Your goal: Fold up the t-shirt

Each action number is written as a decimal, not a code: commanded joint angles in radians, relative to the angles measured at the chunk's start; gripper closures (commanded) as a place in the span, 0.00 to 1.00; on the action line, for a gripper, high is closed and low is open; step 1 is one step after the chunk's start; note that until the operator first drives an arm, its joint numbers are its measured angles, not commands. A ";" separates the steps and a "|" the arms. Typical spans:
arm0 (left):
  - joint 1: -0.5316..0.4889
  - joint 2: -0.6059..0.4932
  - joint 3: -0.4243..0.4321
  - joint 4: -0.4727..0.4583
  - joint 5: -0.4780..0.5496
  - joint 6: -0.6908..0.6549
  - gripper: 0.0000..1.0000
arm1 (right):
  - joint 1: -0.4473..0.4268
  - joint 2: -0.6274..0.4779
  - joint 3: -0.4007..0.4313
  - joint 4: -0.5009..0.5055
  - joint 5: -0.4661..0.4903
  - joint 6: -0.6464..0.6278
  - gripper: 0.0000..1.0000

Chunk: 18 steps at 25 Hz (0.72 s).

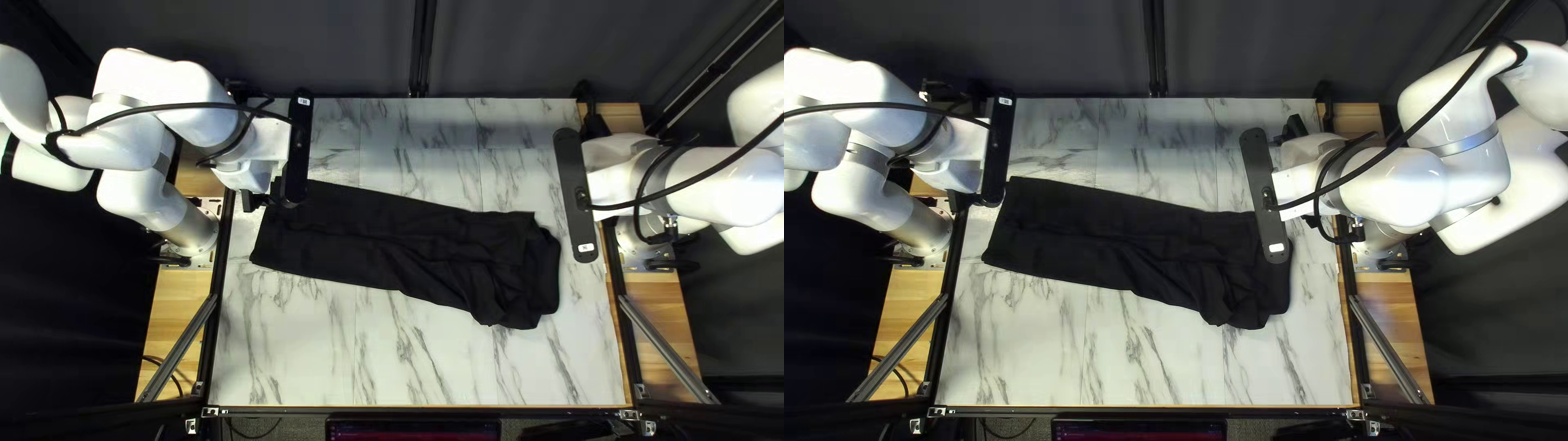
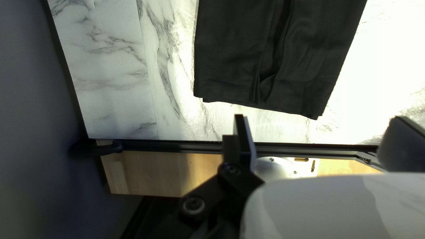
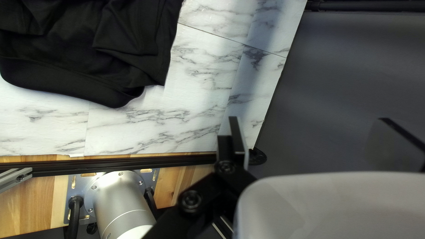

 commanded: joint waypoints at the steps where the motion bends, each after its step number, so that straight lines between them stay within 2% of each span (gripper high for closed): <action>1: 0.000 0.000 0.000 0.000 0.000 0.000 0.00 | -0.051 0.019 0.019 0.000 -0.053 -0.023 0.00; 4: 0.000 0.000 0.000 0.000 0.000 0.000 0.00 | -0.139 0.076 0.043 0.036 -0.155 -0.026 0.00; 8: 0.000 0.000 0.000 0.000 0.000 0.000 0.00 | -0.200 0.192 0.048 0.122 -0.261 0.086 0.00; 13: 0.000 0.000 0.000 0.000 0.000 0.000 0.00 | -0.199 0.378 0.048 0.261 -0.446 0.262 0.00; 16: 0.000 0.000 0.000 0.000 0.000 0.000 0.00 | -0.175 0.405 0.049 0.334 -0.547 0.364 0.00; 18: 0.000 0.000 0.000 0.000 0.000 0.000 0.00 | -0.175 0.405 0.049 0.334 -0.547 0.364 0.00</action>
